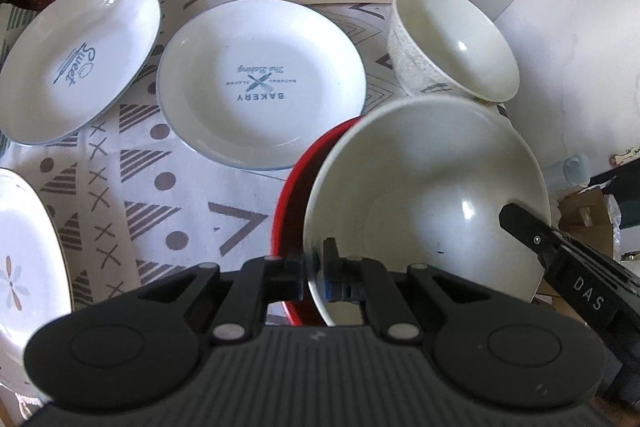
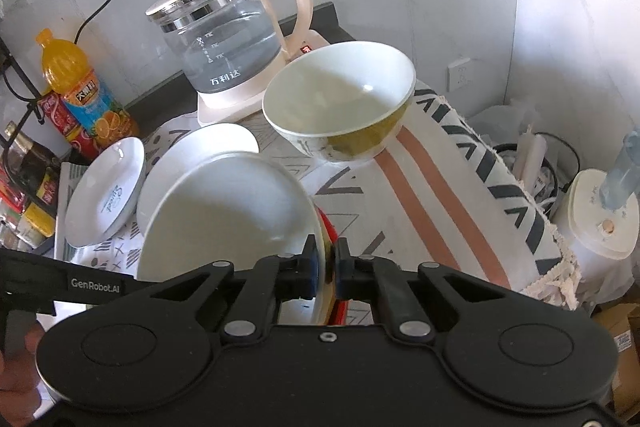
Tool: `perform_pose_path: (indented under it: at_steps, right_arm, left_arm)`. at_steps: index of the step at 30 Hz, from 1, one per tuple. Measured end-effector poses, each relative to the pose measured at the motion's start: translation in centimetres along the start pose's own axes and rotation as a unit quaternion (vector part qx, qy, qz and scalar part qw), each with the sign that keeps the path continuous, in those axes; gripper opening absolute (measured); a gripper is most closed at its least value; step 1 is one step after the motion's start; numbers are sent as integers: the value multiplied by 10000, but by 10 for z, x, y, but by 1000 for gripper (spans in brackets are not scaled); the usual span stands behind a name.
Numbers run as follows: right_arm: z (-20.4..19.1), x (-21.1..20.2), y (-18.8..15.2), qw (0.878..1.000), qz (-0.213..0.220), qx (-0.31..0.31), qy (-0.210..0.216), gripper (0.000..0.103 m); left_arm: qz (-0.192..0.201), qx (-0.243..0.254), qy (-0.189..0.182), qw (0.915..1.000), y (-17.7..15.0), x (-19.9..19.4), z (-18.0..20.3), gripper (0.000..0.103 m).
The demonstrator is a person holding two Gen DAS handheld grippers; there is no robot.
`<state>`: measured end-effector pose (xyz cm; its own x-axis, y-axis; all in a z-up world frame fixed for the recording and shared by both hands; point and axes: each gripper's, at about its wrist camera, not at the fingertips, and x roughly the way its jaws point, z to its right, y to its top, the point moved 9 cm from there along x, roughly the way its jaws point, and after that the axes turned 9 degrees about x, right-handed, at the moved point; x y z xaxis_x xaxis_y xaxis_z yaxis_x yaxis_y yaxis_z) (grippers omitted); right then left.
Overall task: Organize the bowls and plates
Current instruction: 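Lower the cream bowl into the red bowl and open both grippers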
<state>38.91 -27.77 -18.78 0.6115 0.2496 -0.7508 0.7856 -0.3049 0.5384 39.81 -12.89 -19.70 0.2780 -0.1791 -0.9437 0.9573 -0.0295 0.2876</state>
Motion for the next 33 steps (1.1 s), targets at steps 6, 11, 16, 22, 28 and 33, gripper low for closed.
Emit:
perform_pose_path:
  at_steps: [6,11,16,22,28,33]
  right_arm:
    - [-5,3,2,9997,83,-234,-52,8]
    - [-8,5,4,9993,64,-339,-107,8]
    - [-11,7,4,9987,32,-470,-205,8]
    - [-13,6,3,9970,-58,-690,-354,7]
    - [-14,6,0,9949,-134,-847,-529,9]
    - [-12,1,2,9967,-220,-636,-443,13]
  left_arm:
    - [170,-3,-8,9999,6,-11,-4,6]
    - [293,-17,27,9996,11,-24,-7,8]
    - [386,-58,113,9992,17,-30,-16,8]
    - [406,-169,101,9990,19,-31,-24,8]
    - [331,-242,119,9991,17,-26,-30,8]
    - [341,-244,151,9990,21,-27,-31,8]
